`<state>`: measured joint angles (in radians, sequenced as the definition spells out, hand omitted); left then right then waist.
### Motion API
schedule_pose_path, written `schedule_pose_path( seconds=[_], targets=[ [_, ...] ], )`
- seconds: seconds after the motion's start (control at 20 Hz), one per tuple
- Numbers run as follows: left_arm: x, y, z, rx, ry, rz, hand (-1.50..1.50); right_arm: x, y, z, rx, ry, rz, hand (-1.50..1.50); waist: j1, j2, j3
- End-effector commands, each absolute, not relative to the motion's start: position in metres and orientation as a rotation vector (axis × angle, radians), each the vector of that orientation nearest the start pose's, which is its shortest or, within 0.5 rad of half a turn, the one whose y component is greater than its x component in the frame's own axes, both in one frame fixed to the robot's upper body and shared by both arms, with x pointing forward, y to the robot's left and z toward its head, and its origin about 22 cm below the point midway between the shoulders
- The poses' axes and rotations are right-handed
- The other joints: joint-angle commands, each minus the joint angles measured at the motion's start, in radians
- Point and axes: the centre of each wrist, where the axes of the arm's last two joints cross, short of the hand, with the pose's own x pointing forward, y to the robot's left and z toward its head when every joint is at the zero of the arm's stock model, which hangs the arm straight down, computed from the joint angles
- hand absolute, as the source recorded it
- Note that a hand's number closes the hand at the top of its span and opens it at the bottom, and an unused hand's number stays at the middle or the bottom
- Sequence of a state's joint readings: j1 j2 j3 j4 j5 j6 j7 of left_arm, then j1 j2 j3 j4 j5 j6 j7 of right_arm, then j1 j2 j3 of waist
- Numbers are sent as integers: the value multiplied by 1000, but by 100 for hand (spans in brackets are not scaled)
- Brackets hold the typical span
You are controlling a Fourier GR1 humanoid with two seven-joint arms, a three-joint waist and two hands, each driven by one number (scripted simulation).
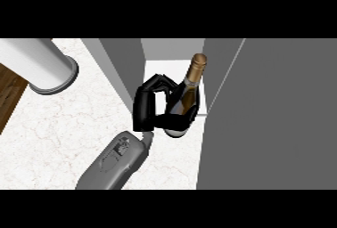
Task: Pick up the wine, place it into the cabinet and close the cabinet
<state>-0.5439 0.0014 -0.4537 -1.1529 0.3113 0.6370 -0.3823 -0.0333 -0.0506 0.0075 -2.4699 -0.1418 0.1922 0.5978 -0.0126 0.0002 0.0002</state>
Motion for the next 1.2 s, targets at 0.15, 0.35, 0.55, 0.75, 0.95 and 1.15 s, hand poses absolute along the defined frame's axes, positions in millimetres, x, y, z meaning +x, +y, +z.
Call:
schedule_pose_path(
  seconds=[0.15, 0.35, 0.55, 0.75, 0.95, 1.15],
  targets=[
    [330, 75, 31, -13, -1930, 109, 150, 118, -216, 208, 236, -1955, 261, -150, 0, -1, 0],
    [349, 105, 26, -10, -1895, 83, 150, 124, -228, 198, 220, -1943, 254, -150, 0, -1, 0],
    [371, 93, 49, -39, -1874, 88, 150, 139, -223, 216, 242, -1926, 261, -150, 2, 0, 0],
    [385, 101, 44, -41, -1857, 116, 150, 129, -218, 210, 242, -1927, 258, -150, -4, 2, -1],
    [395, 90, 37, -4, -1813, 97, 150, 136, -225, 209, 253, -1931, 256, -150, -15, 5, 0],
    [398, 91, 32, 32, -1819, 81, 150, 136, -225, 212, 261, -1927, 250, -150, -10, 3, 0]
  ],
)
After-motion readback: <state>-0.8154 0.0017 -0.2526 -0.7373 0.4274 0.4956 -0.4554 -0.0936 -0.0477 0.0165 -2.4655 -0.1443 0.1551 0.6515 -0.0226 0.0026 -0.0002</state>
